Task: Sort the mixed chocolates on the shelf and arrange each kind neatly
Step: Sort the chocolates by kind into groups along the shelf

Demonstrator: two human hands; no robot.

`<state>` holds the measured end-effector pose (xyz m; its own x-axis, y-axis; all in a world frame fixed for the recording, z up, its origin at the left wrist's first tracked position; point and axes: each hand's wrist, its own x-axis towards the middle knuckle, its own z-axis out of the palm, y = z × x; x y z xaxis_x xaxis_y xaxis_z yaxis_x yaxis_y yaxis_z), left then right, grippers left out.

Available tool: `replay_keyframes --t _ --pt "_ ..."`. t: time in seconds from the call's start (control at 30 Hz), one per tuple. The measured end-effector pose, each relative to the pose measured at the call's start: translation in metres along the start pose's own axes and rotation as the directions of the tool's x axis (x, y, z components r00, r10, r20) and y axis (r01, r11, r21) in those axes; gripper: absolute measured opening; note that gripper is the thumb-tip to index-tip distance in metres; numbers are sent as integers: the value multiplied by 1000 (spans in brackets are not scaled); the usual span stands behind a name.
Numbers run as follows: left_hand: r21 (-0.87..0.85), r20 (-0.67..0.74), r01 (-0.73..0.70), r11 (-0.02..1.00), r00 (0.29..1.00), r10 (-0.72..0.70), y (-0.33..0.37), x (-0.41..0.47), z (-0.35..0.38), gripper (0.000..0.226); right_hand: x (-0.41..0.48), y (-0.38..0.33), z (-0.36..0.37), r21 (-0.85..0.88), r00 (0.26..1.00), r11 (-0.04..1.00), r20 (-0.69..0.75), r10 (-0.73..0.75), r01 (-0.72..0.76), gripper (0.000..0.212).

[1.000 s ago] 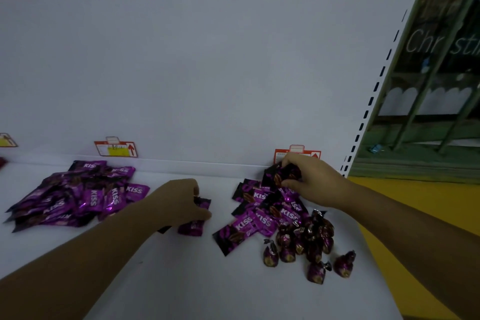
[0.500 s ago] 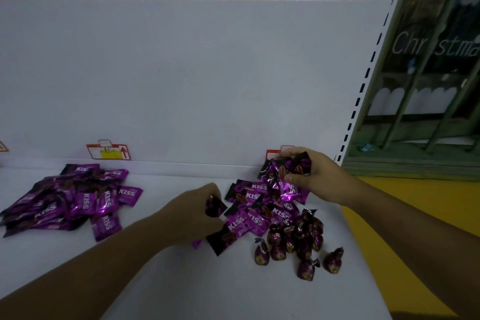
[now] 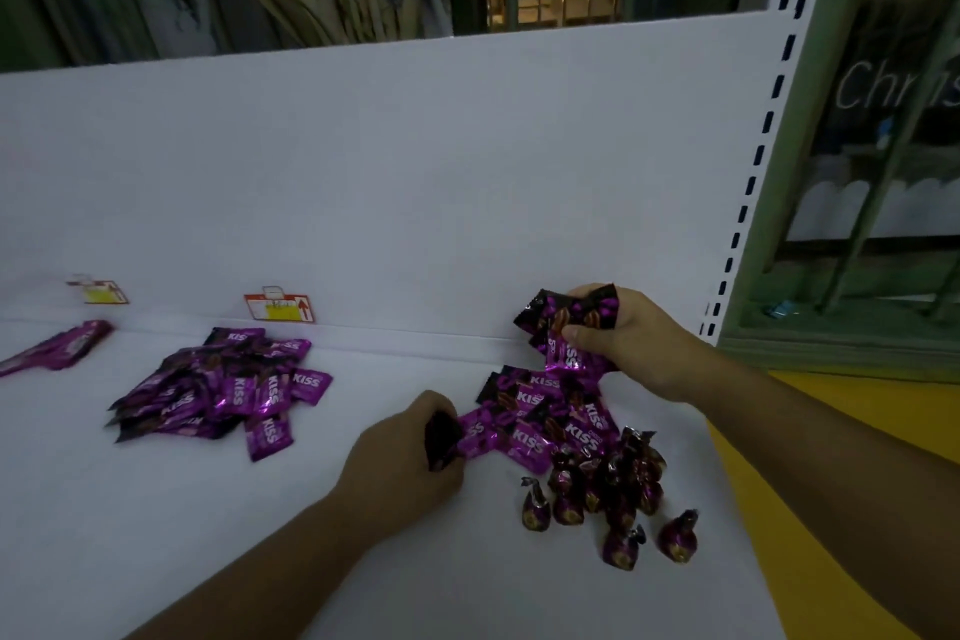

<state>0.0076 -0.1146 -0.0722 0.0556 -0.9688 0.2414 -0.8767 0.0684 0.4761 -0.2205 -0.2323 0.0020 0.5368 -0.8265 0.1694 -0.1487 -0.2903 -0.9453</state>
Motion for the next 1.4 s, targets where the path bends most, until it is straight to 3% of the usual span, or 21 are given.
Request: replay_keyframes --t 0.2,0.43,0.67,0.97,1.07,1.2,1.4 --pt "76 -123 42 996 992 -33 -1 -1 4 40 7 -17 23 61 998 997 37 -46 43 18" --pt "163 -28 32 986 999 -27 1 -11 -20 34 -13 -45 71 -103 996 995 91 -8 18 18" --pt "95 13 32 995 999 -34 -73 -73 -93 23 -31 -58 165 -189 996 980 47 75 -64 20" --pt "54 10 86 995 996 -86 -169 -152 -172 22 -36 -71 286 -385 1000 922 -7 30 -31 6" --pt "136 66 52 989 996 -62 -187 -161 -184 19 -35 -75 311 -391 1000 920 -8 26 -27 9" --pt "206 125 37 978 990 -64 -204 -160 -193 42 -23 -75 331 -422 1000 907 12 19 -13 6" --pt "168 55 45 985 997 -55 -233 -143 -192 30 11 -53 353 -489 1000 872 3 -28 26 10"
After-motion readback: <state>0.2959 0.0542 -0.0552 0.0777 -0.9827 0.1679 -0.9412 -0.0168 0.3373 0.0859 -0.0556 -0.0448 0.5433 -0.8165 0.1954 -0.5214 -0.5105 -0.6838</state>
